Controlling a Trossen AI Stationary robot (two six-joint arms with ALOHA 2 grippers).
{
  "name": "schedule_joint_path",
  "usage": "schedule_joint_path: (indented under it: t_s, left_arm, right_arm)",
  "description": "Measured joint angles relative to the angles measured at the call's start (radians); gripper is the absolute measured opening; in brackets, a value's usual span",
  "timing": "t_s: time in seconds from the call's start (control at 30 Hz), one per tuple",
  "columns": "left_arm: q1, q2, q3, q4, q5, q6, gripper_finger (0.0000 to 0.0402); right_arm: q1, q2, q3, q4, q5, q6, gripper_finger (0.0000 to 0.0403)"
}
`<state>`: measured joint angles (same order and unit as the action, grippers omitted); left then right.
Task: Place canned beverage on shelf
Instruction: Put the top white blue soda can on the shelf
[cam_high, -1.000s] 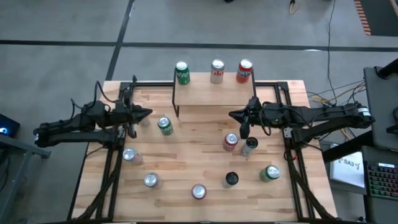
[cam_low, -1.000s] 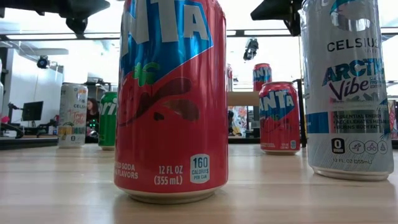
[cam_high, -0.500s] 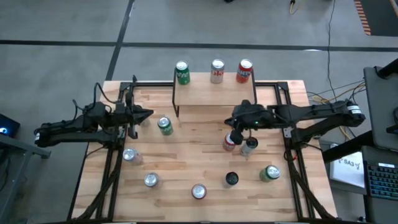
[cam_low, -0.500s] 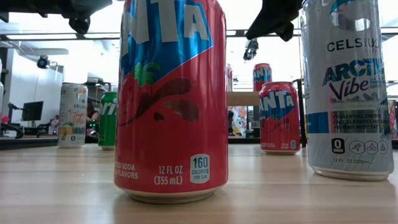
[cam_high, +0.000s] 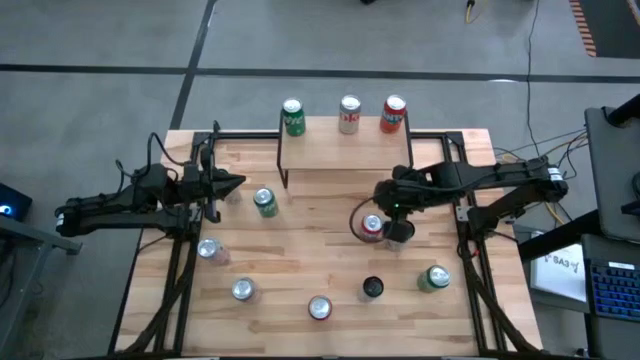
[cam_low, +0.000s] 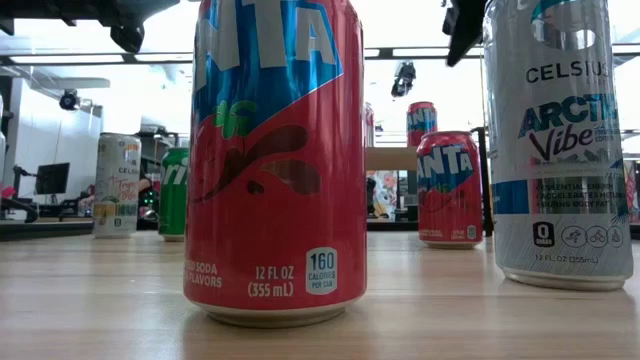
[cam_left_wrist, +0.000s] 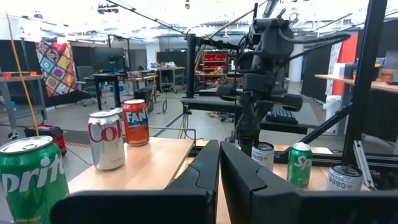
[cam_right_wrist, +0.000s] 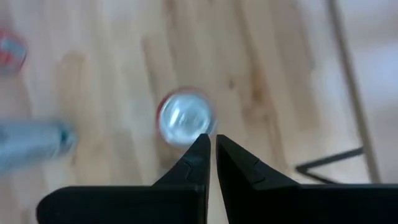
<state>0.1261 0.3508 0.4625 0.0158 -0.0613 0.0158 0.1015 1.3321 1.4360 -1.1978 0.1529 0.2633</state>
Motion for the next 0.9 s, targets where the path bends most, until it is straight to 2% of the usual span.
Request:
schedule_joint_path:
  t_s: [0.4, 0.67, 0.77, 0.9]
  left_arm:
    - [0.0, 0.0, 0.0, 0.037, -0.009, 0.029, 0.0]
    - [0.0, 0.001, 0.0, 0.039, -0.009, 0.035, 0.0]
    - [0.0, 0.001, 0.0, 0.039, -0.009, 0.035, 0.0]
    - [0.0, 0.001, 0.0, 0.038, -0.009, 0.035, 0.0]
  right_arm:
    - [0.023, 0.012, 0.016, -0.181, -0.205, -0.08, 0.0018]
    - [0.023, 0.012, 0.016, -0.202, -0.205, -0.096, 0.0018]
    - [0.023, 0.012, 0.016, -0.202, -0.172, -0.08, 0.002]
    - [0.023, 0.012, 0.016, -0.202, -0.151, -0.054, 0.0045]
